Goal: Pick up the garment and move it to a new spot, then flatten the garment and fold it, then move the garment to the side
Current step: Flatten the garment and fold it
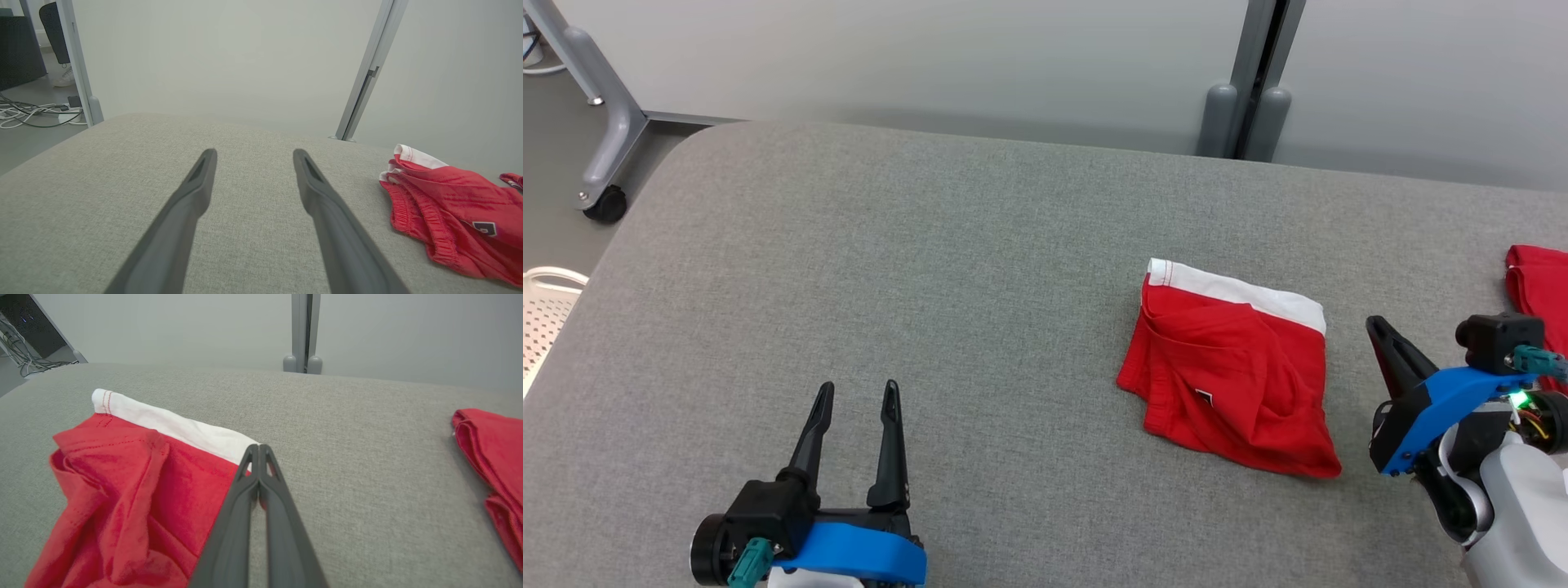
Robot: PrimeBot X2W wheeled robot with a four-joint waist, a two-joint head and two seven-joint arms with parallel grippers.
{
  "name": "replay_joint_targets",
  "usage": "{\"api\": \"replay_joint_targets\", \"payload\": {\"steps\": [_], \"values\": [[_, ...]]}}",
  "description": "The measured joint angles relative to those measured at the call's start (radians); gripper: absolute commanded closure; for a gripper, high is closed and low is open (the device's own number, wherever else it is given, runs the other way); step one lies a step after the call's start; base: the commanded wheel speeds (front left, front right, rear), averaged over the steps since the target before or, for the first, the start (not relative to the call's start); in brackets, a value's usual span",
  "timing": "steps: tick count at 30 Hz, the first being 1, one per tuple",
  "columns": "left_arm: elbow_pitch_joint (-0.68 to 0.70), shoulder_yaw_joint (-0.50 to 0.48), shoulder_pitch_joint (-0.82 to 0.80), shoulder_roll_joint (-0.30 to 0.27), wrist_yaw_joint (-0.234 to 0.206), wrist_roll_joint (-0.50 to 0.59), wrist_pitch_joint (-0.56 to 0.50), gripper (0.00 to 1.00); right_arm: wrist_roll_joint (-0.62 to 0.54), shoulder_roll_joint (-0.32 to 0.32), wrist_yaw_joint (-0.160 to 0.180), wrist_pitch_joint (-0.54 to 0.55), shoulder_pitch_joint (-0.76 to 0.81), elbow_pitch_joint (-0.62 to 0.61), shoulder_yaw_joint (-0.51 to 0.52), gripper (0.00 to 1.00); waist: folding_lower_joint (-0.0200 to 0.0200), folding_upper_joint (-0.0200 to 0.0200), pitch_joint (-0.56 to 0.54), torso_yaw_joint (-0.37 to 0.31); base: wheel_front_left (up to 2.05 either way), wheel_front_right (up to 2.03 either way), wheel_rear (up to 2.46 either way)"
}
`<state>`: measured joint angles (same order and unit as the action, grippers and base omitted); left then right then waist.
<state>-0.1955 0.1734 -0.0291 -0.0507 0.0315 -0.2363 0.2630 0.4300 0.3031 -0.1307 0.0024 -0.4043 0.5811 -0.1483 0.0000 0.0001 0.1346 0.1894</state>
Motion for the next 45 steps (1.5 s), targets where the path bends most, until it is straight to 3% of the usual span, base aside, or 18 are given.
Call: {"api": "replay_joint_targets", "payload": {"steps": [13, 25, 38, 45], "values": [[-0.001, 0.002, -0.03, 0.0, 0.0, 0.0, 0.0, 0.0, 0.024, 0.004, 0.0, -0.085, -0.044, 0.146, -0.126, 1.0, 0.0, 0.0, 0.028, 0.019, 0.0, 0.0, 0.0], [-0.002, 0.001, -0.03, 0.0, 0.0, -0.001, 0.0, 0.0, 0.125, -0.021, 0.0, -0.165, -0.043, 0.137, -0.326, 1.0, 0.0001, 0.0, 0.028, 0.032, 0.0, 0.0, 0.0], [-0.004, 0.004, -0.028, 0.0, 0.0, 0.0, 0.0, 0.0, 0.2, -0.104, 0.0, -0.229, -0.023, 0.12, -0.543, 1.0, 0.0, 0.0, 0.012, 0.054, 0.0, 0.0, 0.0], [-0.004, -0.005, -0.023, 0.0, -0.005, 0.003, 0.0, 0.0, 0.224, -0.14, 0.0, -0.254, -0.041, 0.151, -0.567, 1.0, 0.0, 0.0, 0.001, 0.043, 0.0, 0.0, 0.0]]}}
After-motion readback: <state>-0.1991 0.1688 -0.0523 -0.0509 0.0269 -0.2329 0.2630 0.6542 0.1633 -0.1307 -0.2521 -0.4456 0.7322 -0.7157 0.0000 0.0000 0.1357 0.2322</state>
